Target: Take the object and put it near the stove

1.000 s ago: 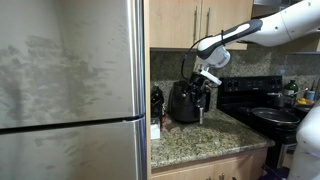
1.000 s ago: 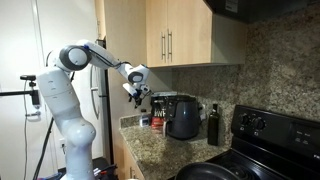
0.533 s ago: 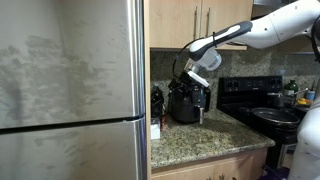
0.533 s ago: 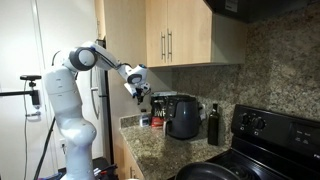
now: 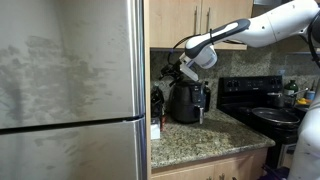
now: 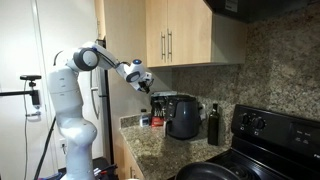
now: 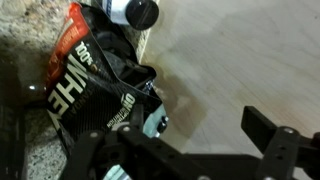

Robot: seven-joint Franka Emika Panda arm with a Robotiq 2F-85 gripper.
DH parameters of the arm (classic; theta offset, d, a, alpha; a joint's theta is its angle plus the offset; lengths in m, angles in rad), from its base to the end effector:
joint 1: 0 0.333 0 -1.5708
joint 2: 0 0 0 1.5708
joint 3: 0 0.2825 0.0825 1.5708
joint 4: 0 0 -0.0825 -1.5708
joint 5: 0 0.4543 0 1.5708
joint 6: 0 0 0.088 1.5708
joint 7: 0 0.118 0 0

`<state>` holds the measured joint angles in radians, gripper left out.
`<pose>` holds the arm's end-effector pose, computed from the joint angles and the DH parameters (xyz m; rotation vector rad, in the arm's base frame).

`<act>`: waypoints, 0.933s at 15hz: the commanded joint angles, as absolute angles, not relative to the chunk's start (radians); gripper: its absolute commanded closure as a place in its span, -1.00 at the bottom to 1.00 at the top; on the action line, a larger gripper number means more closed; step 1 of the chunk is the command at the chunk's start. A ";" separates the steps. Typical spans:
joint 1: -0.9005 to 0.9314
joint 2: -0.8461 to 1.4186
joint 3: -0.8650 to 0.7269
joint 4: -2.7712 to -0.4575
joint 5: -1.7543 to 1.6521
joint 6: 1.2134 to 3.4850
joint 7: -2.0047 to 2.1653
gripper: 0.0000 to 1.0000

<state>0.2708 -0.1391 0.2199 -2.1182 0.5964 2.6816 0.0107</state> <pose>0.5650 0.2886 0.4804 -2.4798 -0.0571 -0.7286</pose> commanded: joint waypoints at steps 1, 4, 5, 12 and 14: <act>0.279 -0.138 0.219 -2.117 0.589 2.697 0.020 -1.00; 0.262 -0.117 0.224 -2.107 0.530 2.700 0.072 -1.00; 0.248 -0.071 0.230 -2.069 0.474 2.730 0.126 -1.00; 0.252 0.091 0.225 -1.917 0.397 2.780 0.288 -1.00; 0.252 0.067 0.227 -1.951 0.401 2.786 0.282 -1.00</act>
